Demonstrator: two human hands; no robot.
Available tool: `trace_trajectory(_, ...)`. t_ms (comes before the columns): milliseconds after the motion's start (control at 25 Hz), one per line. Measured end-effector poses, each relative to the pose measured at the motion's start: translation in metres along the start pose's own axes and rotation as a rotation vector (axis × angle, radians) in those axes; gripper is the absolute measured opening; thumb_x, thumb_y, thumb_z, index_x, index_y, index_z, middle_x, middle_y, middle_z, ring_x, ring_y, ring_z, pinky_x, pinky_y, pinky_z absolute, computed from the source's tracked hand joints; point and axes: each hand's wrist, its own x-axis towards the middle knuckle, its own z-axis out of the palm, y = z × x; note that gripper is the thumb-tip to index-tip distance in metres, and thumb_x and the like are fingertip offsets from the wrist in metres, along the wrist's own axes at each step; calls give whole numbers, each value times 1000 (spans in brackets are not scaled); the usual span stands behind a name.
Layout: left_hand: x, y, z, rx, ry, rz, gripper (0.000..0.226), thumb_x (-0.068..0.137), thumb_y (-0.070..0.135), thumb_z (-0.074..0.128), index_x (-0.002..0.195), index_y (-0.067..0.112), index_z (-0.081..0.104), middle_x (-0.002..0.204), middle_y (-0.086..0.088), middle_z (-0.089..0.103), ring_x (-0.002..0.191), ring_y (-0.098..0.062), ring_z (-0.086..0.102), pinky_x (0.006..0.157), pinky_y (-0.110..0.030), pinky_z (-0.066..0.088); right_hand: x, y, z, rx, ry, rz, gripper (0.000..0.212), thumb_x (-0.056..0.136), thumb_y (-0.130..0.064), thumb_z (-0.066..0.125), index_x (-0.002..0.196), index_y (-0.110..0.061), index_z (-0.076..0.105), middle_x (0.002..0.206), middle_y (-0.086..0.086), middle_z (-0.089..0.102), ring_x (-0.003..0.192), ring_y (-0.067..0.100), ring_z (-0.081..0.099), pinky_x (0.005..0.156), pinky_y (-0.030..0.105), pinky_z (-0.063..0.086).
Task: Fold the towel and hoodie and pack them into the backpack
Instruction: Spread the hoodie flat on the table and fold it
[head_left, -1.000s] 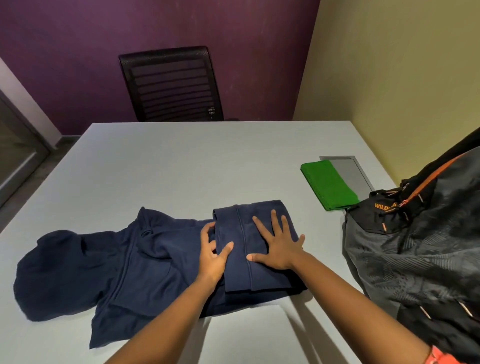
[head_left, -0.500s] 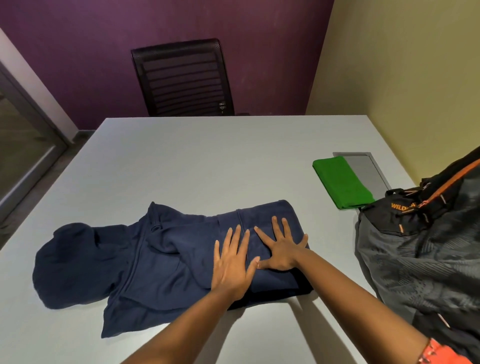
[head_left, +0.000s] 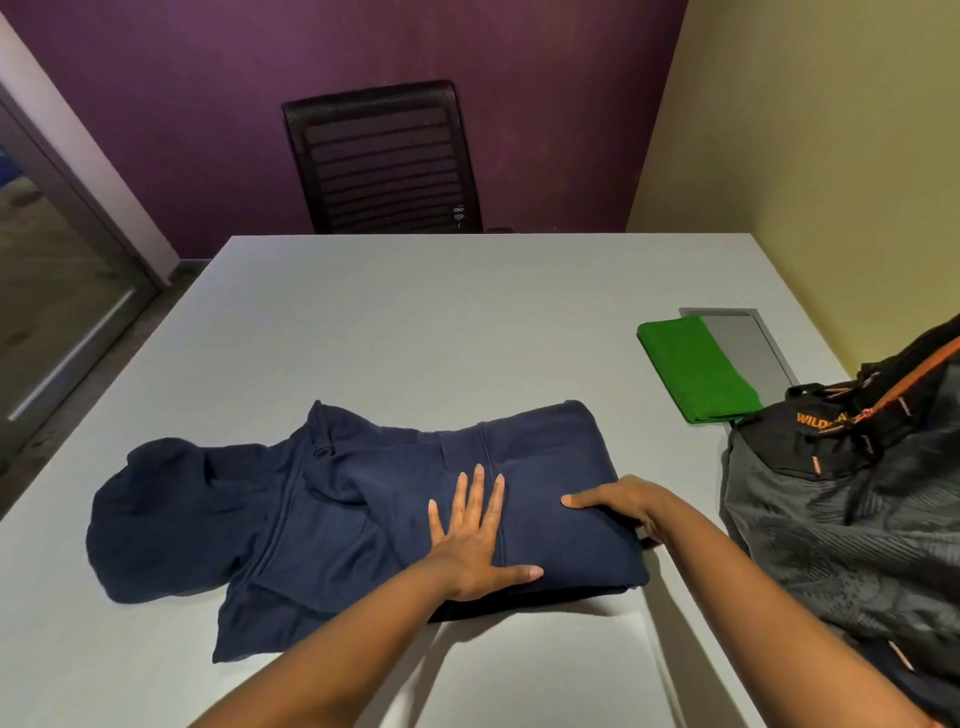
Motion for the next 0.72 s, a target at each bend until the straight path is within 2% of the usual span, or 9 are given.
trace_trajectory(80,0,3,3,7,16,-24,105,78,73,44,125,33,-41,134,5,-52,124,-19,-48,107,-56,-24,1,2,-2,26,-11,-35,79,50,-35,86,117,-7,54,108,8,61,80,21,60,59,28,45)
trace_trajectory(160,1,6,3,-11,35,-44,104,78,73,44,125,34,-41,134,6,-52,125,-18,-47,106,-55,-24,5,0,-2,75,52,-71,94,36,-34,85,120,-2,56,112,12,64,91,27,64,70,33,53)
trace_trajectory(280,9,14,3,-52,87,-41,105,70,83,35,126,35,-40,136,7,-50,126,-17,-46,104,-53,-25,6,-4,-8,78,158,-110,101,23,-38,85,115,-1,60,108,13,66,92,31,66,83,40,56)
trace_trajectory(360,16,27,7,-68,169,-8,107,57,92,15,128,33,-40,137,6,-50,127,-15,-45,105,-50,-26,1,-7,-19,28,246,-132,92,34,-37,87,114,-1,60,110,15,66,95,33,64,85,40,54)
trace_trajectory(480,25,48,13,-67,248,85,100,59,83,-1,132,25,-36,138,6,-47,133,-11,-38,114,-44,-18,-10,-11,-40,-83,397,-126,72,58,-32,85,117,-1,58,118,17,63,103,34,60,87,38,51)
trace_trajectory(560,35,59,6,-97,229,131,97,67,79,7,139,23,-27,145,4,-37,140,-14,-26,116,-41,-9,-18,-17,-54,-147,476,-124,69,64,-33,83,119,-1,56,122,17,60,109,34,58,86,35,49)
trace_trajectory(600,39,62,1,-115,207,138,95,75,76,17,143,23,-22,150,3,-31,142,-15,-21,116,-41,-6,-23,-22,-58,-189,505,-129,68,66,-34,82,119,0,56,123,18,59,111,34,57,83,34,47)
trace_trajectory(720,46,66,-15,-216,164,135,87,91,53,44,147,21,-15,155,0,-23,144,-18,-15,116,-46,0,-39,-43,-57,-333,577,-169,59,70,-36,78,114,-2,58,120,16,62,109,32,59,71,30,42)
